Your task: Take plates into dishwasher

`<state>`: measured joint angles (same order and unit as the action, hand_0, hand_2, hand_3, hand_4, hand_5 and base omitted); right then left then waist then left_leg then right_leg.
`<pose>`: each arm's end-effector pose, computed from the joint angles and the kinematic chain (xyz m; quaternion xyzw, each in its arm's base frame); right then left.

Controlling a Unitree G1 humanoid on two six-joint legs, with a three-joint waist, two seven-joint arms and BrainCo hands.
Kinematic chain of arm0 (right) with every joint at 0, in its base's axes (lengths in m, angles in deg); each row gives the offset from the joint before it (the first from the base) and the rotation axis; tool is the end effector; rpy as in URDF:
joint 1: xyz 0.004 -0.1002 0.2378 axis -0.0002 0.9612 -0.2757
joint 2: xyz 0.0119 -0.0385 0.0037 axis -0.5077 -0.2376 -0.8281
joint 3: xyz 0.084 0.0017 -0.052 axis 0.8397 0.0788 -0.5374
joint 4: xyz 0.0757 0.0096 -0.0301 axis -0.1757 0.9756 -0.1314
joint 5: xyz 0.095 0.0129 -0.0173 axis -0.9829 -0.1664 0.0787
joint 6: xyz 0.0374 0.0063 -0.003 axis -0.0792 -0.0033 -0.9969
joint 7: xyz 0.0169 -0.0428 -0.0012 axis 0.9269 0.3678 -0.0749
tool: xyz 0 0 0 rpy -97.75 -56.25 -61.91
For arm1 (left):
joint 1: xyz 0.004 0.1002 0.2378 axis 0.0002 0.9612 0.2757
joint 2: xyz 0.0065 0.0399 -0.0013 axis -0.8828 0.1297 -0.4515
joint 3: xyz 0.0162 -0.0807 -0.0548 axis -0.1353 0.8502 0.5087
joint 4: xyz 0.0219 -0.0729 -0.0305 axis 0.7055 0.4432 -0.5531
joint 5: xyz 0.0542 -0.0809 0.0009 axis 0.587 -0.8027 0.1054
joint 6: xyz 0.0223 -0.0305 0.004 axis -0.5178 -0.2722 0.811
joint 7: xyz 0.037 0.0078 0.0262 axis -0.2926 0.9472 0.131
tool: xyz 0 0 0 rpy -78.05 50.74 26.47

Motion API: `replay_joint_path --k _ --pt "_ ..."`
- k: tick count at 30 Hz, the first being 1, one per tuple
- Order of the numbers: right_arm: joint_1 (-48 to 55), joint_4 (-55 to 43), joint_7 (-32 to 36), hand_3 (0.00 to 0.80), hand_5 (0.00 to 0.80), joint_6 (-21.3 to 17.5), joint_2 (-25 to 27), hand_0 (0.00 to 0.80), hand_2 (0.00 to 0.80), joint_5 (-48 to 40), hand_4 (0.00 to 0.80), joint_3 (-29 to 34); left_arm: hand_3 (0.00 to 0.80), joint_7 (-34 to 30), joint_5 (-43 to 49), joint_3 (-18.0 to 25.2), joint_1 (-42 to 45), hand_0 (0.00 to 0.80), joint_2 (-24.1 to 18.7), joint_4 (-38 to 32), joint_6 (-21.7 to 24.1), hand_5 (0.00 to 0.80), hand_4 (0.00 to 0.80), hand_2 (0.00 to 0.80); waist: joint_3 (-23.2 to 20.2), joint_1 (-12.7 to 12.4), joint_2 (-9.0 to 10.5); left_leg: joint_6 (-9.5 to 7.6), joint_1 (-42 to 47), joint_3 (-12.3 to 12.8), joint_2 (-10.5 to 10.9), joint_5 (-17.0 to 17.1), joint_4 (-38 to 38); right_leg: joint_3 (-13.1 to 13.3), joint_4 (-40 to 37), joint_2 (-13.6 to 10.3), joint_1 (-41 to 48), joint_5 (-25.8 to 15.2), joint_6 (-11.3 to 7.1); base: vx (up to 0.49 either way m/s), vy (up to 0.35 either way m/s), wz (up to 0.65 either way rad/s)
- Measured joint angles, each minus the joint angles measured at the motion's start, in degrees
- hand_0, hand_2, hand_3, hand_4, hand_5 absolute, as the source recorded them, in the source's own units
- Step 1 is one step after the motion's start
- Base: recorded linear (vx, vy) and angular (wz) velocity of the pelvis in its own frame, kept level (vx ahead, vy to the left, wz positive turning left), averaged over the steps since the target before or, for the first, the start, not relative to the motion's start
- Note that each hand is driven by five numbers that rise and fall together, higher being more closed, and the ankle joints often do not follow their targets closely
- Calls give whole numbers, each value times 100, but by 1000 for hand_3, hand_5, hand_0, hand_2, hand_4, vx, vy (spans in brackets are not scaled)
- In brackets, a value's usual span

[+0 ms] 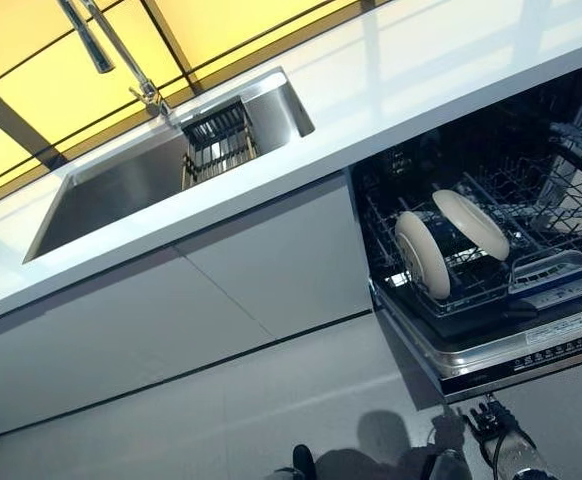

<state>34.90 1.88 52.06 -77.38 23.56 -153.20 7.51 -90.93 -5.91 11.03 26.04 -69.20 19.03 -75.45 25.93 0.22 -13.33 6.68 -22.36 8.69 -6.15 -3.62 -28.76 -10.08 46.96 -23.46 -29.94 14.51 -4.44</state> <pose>0.2274 -0.2965 0.0005 0.4204 0.1761 -0.3533 0.8170 0.0955 0.2069 -0.1042 -0.1055 0.5642 0.0812 0.8149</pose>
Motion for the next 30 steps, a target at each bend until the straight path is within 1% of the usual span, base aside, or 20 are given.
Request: replay_joint_path --k 3,5,9,12,13,14,15,16,17,18,21,22,23,25,26,27,30 --pt "-35 -47 206 0 0 1 137 0 0 -146 0 -66 0 25 0 0 58 0 0 -27 -77 0 0 0 29 -41 -19 13 -175 -107 7 -25 -196 0 156 -17 -150 23 54 -20 -13 5" --pt "-69 -67 210 0 0 -16 263 0 0 -334 0 -115 0 47 -3 -19 63 0 0 -84 -113 0 0 0 46 -124 -54 13 -278 -121 7 -26 -308 3 246 -45 -243 18 69 -11 -6 -2" --pt "-157 -68 224 0 0 -37 340 0 0 -765 0 -115 0 61 -50 -37 143 0 -4 -183 -179 0 0 0 71 -130 -74 3 -437 -156 21 -20 -432 5 328 -91 -350 15 74 -9 1 8" --pt "-189 -69 239 0 0 -48 351 0 0 -1071 0 -136 0 58 -52 -35 182 0 -12 -216 -209 0 0 0 68 -267 -78 -17 -442 -155 22 -5 -359 -13 307 -88 -357 8 83 7 9 2" --pt "-218 -69 264 0 0 -51 347 0 0 -1149 0 -142 0 50 -50 -36 225 0 -33 -218 -226 0 0 0 97 -270 -38 -85 -472 -147 31 -57 -579 -59 327 -171 -357 -18 126 30 22 6" --pt "-235 -82 366 0 0 -64 352 0 0 -1182 0 -142 0 48 -48 -37 284 0 -33 -216 -251 0 0 0 92 -251 -45 -188 -524 -49 77 -379 -1030 -126 420 -256 -362 -16 122 34 24 4" --pt "-235 -96 409 0 0 -65 354 0 0 -1220 0 -143 0 47 -48 -37 298 0 -34 -216 -260 0 0 0 92 -257 -45 -202 -537 -41 97 -462 -1073 -147 438 -258 -368 -15 121 26 18 -10" --pt "-240 -154 474 0 0 -70 361 0 0 -1301 0 -150 0 47 -44 -33 308 0 -36 -214 -268 0 0 0 82 -311 -60 -181 -539 -47 94 -507 -1067 -163 446 -277 -364 -25 106 16 9 -8" --pt "-255 -174 499 0 0 -74 369 0 0 -1375 0 -151 0 41 -40 -31 305 0 -36 -232 -266 0 0 0 78 -326 -65 -207 -536 -84 74 -490 -1007 -183 392 -258 -325 -32 102 0 0 0" --pt "-276 -174 520 0 0 -83 370 0 0 -1406 0 -150 0 36 -40 -18 305 0 -57 -253 -253 0 0 0 80 -329 -62 -222 -523 -103 106 -478 -972 -231 345 -254 -267 -33 106 20 4 12" --pt "-276 -174 520 0 0 -83 370 0 0 -1406 0 -150 0 36 -40 -18 305 0 -57 -253 -253 0 0 0 80 -329 -62 -222 -523 -103 106 -478 -972 -231 345 -254 -267 -33 106 9 0 6" --pt "-510 -211 756 0 0 -177 358 0 0 -1563 0 -161 0 32 -36 -17 435 0 -78 -262 -264 0 0 0 116 -443 -11 -268 -423 -119 126 -445 -893 -307 316 -281 -173 -38 128 92 -21 6" --pt "-602 -308 887 0 0 -197 376 0 0 -1580 0 -245 0 32 -31 -17 485 0 -80 -256 -278 0 0 0 115 -441 -12 -266 -400 -124 122 -445 -868 -321 303 -273 -105 -38 126 110 -40 10" --pt "-716 -320 915 0 0 -211 424 0 0 -1720 0 -338 0 15 1 15 477 0 -122 -279 -283 0 0 0 124 -501 3 -276 -237 -181 103 -438 -838 -470 218 -277 125 -44 125 75 -46 9" --pt "-735 -350 957 0 0 -249 434 0 0 -1746 0 -336 0 -2 25 12 479 0 -168 -306 -283 0 0 0 138 -577 22 -307 -158 -214 90 -414 -868 -490 230 -273 222 -45 132 35 -27 5" --pt "-829 -421 1048 0 0 -286 456 0 0 -1760 0 -339 0 -8 28 13 486 0 -176 -321 -285 0 0 0 138 -608 23 -262 -121 -238 81 -429 -892 -522 226 -275 306 -34 122 40 -24 5" --pt "-1395 -712 1240 0 0 -352 516 0 0 -1778 0 -382 0 -26 77 10 479 0 -207 -403 -293 0 0 0 138 -649 22 -250 -121 -264 89 -431 -882 -584 181 -289 388 -39 112 64 -44 10"
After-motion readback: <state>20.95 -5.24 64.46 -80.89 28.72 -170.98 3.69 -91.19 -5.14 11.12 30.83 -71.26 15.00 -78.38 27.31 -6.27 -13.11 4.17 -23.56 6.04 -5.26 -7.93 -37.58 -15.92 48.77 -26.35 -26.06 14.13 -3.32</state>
